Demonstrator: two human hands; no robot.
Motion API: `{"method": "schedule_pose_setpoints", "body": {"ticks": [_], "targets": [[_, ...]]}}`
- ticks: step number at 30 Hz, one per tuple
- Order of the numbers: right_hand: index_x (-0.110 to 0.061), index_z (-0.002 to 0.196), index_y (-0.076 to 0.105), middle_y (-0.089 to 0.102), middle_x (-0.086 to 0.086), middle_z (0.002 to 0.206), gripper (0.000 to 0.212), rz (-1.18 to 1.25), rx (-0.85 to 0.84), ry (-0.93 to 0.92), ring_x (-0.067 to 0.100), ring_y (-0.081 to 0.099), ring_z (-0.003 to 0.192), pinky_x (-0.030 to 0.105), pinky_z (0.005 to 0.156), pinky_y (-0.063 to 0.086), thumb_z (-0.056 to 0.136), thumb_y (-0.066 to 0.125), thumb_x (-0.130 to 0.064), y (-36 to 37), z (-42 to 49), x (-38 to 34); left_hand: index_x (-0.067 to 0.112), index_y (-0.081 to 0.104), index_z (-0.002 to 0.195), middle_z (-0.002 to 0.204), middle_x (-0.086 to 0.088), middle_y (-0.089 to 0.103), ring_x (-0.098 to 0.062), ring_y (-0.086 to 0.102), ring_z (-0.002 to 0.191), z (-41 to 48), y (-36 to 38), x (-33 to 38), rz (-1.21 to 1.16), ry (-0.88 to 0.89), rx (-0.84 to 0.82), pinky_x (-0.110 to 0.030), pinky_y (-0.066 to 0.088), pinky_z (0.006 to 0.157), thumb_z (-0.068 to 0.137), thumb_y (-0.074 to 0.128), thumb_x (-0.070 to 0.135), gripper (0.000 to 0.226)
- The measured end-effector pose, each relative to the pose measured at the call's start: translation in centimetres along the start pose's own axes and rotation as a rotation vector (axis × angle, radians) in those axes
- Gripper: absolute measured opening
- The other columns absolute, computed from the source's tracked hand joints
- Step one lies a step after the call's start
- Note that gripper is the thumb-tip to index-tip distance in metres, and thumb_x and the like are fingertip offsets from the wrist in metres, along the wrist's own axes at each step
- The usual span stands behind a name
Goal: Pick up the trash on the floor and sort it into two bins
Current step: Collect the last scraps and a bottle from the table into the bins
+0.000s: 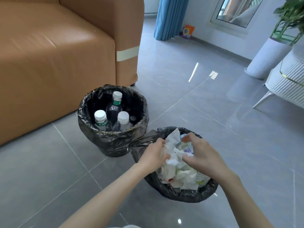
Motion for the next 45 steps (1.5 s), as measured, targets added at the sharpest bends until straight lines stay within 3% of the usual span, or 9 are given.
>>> {"method": "schedule_pose_setpoints", "body": {"ticks": [4, 8, 15, 18, 21, 24, 31, 35, 45], "targets": [[-0.034, 0.103, 0.06, 0.057, -0.018, 0.106, 0.017, 0.037, -0.047, -0.033, 0.005, 0.054, 0.097, 0.028, 0.075, 0.046, 0.086, 0.058, -0.034, 3.1, 0.1, -0.8, 0.019, 0.045, 0.12, 0.119, 0.003, 0.04, -0.019, 0.033, 0.11, -0.1, -2.0, 1.3, 0.346, 0.158, 0.268, -0.028, 0.03, 0.093, 0.079, 0.066, 0.048, 0.055], [-0.033, 0.109, 0.064, 0.053, -0.019, 0.103, 0.023, 0.066, -0.085, -0.003, 0.004, 0.054, 0.095, 0.025, 0.075, 0.047, 0.088, 0.056, -0.038, 6.3, 0.7, 0.0, 0.019, 0.049, 0.099, 0.092, 0.006, 0.055, -0.016, 0.051, 0.089, 0.3, -2.4, -0.7, 0.139, 0.06, 0.141, -0.032, 0.045, 0.079, 0.078, 0.071, 0.037, 0.035], [-0.035, 0.12, 0.061, 0.06, -0.01, 0.115, 0.035, -0.123, -0.214, 0.018, 0.015, 0.056, 0.109, 0.031, 0.079, 0.048, 0.087, 0.052, -0.036, 9.6, 2.5, 0.5, 0.022, 0.056, 0.105, 0.097, 0.008, 0.068, -0.012, 0.056, 0.087, 0.5, -3.6, -1.6, 0.059, 0.121, 0.085, -0.033, 0.051, 0.079, 0.087, 0.062, 0.027, 0.019], [-0.028, 0.078, 0.067, 0.057, -0.005, 0.075, 0.015, -0.2, -0.272, 0.062, 0.023, 0.055, 0.083, 0.026, 0.057, 0.038, 0.081, 0.052, -0.024, 11.2, 3.1, 0.1, 0.024, 0.06, 0.103, 0.095, 0.011, 0.068, -0.012, 0.058, 0.09, 0.2, -3.6, -1.5, 0.06, 0.136, 0.055, -0.038, 0.051, 0.081, 0.087, 0.061, 0.028, 0.016], [-0.016, 0.053, 0.039, 0.039, -0.003, 0.055, 0.022, -0.224, -0.278, 0.126, 0.024, 0.047, 0.069, 0.024, 0.051, 0.028, 0.07, 0.053, -0.017, 12.6, 3.6, 0.5, 0.019, 0.059, 0.112, 0.105, 0.007, 0.068, -0.012, 0.054, 0.086, -0.1, -4.0, -1.3, 0.05, 0.119, 0.032, -0.032, 0.049, 0.084, 0.086, 0.061, 0.013, 0.027], [-0.018, 0.056, 0.034, 0.037, -0.005, 0.057, 0.026, -0.247, -0.287, 0.116, 0.024, 0.045, 0.068, 0.025, 0.052, 0.029, 0.071, 0.054, -0.017, 12.6, 3.9, -0.1, 0.019, 0.058, 0.114, 0.109, 0.005, 0.066, -0.012, 0.053, 0.085, -0.5, -4.9, -1.0, 0.038, 0.121, 0.026, -0.026, 0.046, 0.081, 0.086, 0.058, 0.005, 0.031], [-0.025, 0.082, 0.061, 0.06, -0.004, 0.079, 0.01, -0.254, -0.364, 0.051, 0.022, 0.061, 0.087, 0.025, 0.055, 0.037, 0.075, 0.063, -0.018, 8.2, 4.3, -2.3, 0.018, 0.058, 0.117, 0.111, 0.005, 0.063, -0.015, 0.061, 0.092, -2.3, -10.6, 1.0, 0.061, 0.182, 0.001, -0.026, 0.049, 0.082, 0.089, 0.056, 0.007, 0.03], [-0.035, 0.121, 0.058, 0.064, -0.01, 0.115, 0.046, -0.282, -0.312, 0.053, 0.014, 0.059, 0.107, 0.03, 0.081, 0.05, 0.078, 0.069, -0.021, 3.8, 4.5, -4.1, 0.021, 0.059, 0.112, 0.107, 0.007, 0.061, -0.014, 0.061, 0.092, -4.3, -14.8, 0.1, 0.069, 0.175, 0.04, -0.027, 0.05, 0.083, 0.09, 0.056, 0.009, 0.024], [-0.035, 0.122, 0.058, 0.062, -0.009, 0.118, 0.035, -0.222, -0.079, -0.312, 0.019, 0.055, 0.111, 0.032, 0.082, 0.047, 0.089, 0.058, -0.024, 2.3, 3.7, -20.5, 0.02, 0.063, 0.105, 0.103, 0.006, 0.066, -0.007, 0.061, 0.085, -12.5, -24.7, -10.3, 0.021, -0.07, 0.295, -0.004, 0.041, 0.057, 0.088, 0.055, 0.007, 0.023]]}}
Point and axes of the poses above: each hand's wrist, its own z-axis towards the middle knuckle, its own y-axis out of the palm, x = y × z, the point moved 7 cm from there along z, towards the middle knuckle
